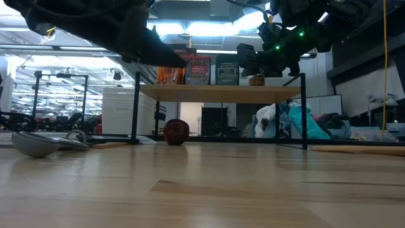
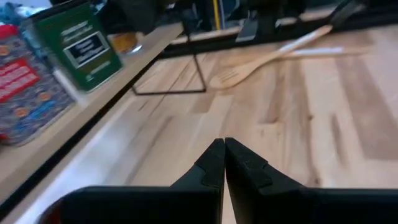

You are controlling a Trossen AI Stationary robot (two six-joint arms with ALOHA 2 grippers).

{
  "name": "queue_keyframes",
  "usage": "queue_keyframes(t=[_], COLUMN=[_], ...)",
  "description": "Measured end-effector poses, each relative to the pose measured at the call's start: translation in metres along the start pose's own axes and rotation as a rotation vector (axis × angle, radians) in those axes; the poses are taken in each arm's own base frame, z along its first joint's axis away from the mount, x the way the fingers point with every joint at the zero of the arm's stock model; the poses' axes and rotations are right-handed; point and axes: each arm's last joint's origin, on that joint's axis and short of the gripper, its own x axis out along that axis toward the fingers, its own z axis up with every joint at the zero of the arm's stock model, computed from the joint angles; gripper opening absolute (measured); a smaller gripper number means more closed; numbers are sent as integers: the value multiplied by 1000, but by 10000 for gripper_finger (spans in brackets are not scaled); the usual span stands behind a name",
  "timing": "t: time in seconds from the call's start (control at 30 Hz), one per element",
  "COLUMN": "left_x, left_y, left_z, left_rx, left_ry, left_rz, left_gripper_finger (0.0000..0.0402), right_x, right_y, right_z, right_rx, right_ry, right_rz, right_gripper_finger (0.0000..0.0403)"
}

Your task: Shelf spices

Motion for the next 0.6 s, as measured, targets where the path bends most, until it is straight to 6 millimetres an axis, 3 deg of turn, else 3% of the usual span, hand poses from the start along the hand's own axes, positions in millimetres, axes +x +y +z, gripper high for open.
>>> queue_keyframes(t=[0.13,0.33,0.6], left_x=[-12,-49,-92], left_y=[17,52,85], left_z=[10,30,-8], left_rx=[31,-17,-206], left_ry=[35,-25,-178], left_rz=[14,29,-54], left_gripper_finger=[5,5,5], right_x=[0,0,0], right_y=[0,0,0], right_z=[0,0,0], right_rx=[-1,-2,-2], right_ry=[1,1,1], right_rz=[1,0,0], right_gripper_finger=[186,186,186])
